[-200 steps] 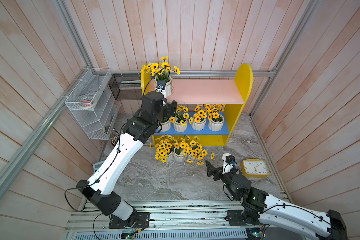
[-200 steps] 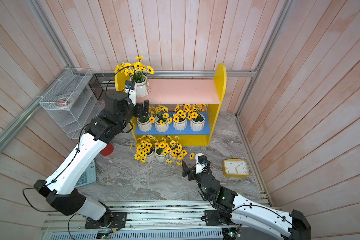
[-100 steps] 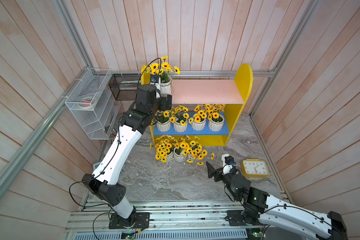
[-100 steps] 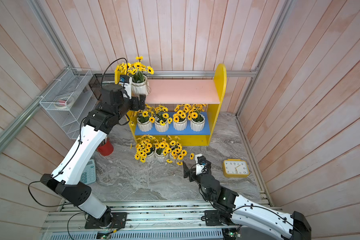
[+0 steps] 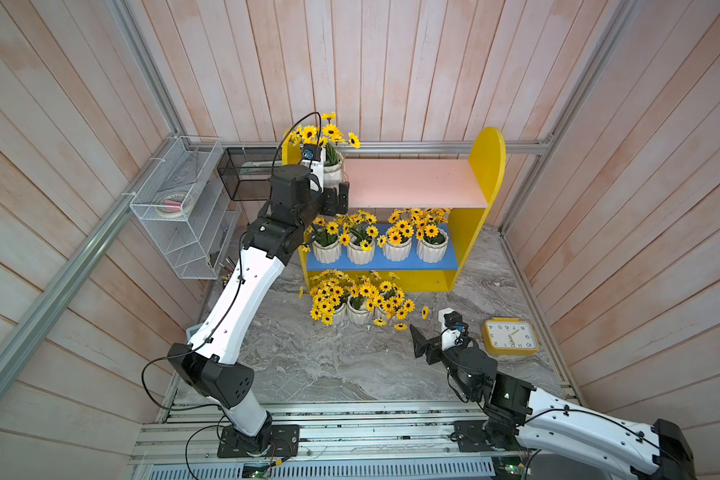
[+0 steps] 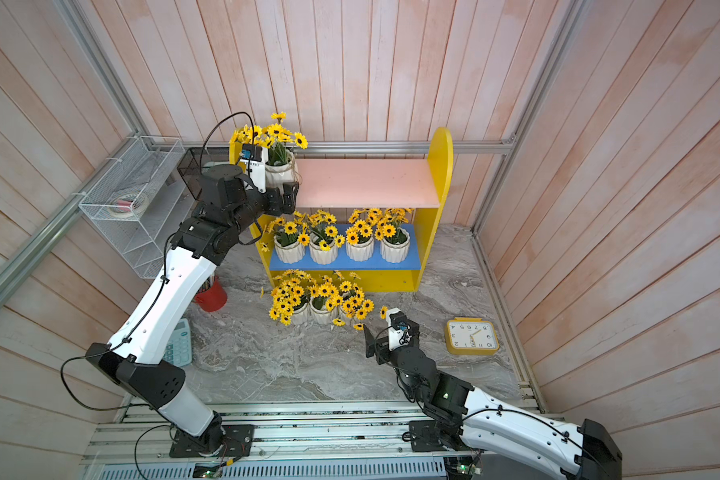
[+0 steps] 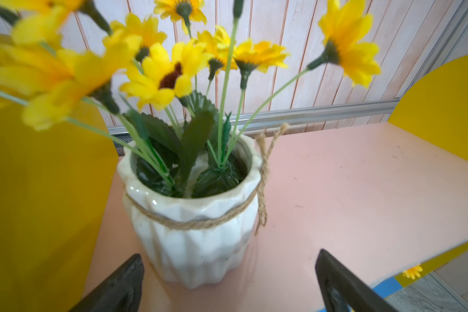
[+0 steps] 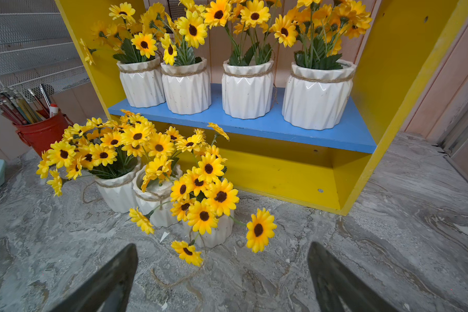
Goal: Take the sunflower pots off the shelves
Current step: Pick up the sunflower pot from the shelf.
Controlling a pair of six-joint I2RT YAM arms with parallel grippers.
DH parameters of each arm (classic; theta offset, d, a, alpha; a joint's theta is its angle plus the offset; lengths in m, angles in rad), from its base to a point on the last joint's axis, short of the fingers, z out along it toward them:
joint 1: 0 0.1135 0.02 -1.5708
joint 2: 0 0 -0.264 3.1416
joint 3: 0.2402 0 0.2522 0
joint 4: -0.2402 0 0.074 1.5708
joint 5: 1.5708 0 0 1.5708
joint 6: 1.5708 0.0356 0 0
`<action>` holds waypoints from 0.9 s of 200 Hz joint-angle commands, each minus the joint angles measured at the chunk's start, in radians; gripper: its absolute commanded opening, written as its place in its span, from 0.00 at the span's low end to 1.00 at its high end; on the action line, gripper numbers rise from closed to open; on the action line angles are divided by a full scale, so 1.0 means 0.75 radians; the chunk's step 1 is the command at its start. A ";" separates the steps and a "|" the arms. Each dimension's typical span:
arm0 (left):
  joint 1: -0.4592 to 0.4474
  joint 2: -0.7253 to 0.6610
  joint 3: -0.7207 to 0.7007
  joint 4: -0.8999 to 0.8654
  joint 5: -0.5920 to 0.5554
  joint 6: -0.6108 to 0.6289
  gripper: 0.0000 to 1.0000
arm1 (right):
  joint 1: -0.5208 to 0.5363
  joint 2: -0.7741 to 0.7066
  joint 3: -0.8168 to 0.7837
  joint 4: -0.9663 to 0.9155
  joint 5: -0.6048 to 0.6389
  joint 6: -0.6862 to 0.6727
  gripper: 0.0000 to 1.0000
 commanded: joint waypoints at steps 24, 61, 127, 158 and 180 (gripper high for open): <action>0.028 0.066 0.038 0.075 0.055 0.032 1.00 | -0.012 0.023 -0.002 0.032 -0.010 -0.024 0.98; 0.034 0.103 0.053 0.131 0.058 0.045 1.00 | -0.014 0.016 -0.007 0.035 -0.019 -0.027 0.98; 0.035 0.060 -0.085 0.358 0.014 0.036 1.00 | -0.014 0.007 -0.009 0.030 -0.054 -0.027 0.98; 0.034 0.076 -0.090 0.394 -0.018 0.036 1.00 | -0.014 0.003 -0.007 0.029 -0.055 -0.031 0.98; 0.033 0.071 -0.121 0.460 -0.021 0.018 1.00 | -0.014 -0.003 -0.015 0.040 -0.065 -0.035 0.98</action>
